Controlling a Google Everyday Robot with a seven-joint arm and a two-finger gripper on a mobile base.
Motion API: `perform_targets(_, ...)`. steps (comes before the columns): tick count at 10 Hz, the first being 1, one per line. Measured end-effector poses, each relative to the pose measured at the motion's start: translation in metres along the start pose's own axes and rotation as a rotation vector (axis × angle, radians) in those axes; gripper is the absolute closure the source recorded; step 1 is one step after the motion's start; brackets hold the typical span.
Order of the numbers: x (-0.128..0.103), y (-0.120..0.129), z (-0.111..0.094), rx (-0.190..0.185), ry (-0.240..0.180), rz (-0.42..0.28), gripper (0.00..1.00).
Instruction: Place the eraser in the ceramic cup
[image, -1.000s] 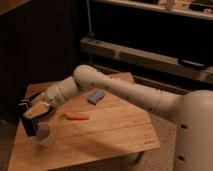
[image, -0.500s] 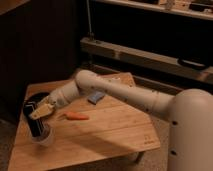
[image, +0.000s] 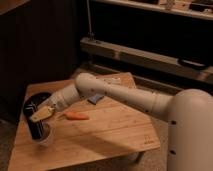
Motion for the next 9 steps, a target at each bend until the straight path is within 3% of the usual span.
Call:
perform_targets(4,-0.001,-0.007,0.001,0.047,-0.016,-0.003,0.23)
perform_targets(9,-0.003,-0.012,-0.001,0.054,-0.04,-0.003,0.2)
